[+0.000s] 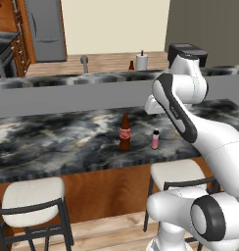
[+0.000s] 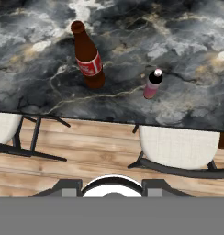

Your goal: Place the large bottle from the dining counter next to the other large bottle outside the sink, and place the small bottle from the dining counter next to the other small bottle inside the sink.

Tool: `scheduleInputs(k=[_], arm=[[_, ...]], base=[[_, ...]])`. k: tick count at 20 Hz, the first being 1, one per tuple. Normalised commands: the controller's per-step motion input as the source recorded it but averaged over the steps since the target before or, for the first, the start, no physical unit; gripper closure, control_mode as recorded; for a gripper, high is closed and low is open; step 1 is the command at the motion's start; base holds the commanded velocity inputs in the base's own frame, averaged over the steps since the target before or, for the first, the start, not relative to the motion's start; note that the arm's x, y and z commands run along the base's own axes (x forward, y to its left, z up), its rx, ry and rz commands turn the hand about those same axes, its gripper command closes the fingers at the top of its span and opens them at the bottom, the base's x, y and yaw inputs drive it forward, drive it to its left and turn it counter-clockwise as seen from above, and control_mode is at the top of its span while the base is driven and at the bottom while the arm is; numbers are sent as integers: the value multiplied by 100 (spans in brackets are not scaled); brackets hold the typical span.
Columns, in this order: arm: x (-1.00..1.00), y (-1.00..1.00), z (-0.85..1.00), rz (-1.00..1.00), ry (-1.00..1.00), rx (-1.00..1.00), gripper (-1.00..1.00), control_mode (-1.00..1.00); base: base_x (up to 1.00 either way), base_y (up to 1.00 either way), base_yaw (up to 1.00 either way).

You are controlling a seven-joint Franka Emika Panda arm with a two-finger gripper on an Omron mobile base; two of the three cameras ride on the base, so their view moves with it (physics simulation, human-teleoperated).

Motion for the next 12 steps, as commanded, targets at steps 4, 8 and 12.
scheduleInputs(k=[4, 8, 12], arm=[[0, 0, 0, 0, 0, 1, -100, -100], [0, 4, 0, 0, 0, 0, -100, -100], [0, 14, 0, 0, -3, 0, -100, -100]], base=[[0, 0, 0], [0, 0, 0], [0, 0, 0]])
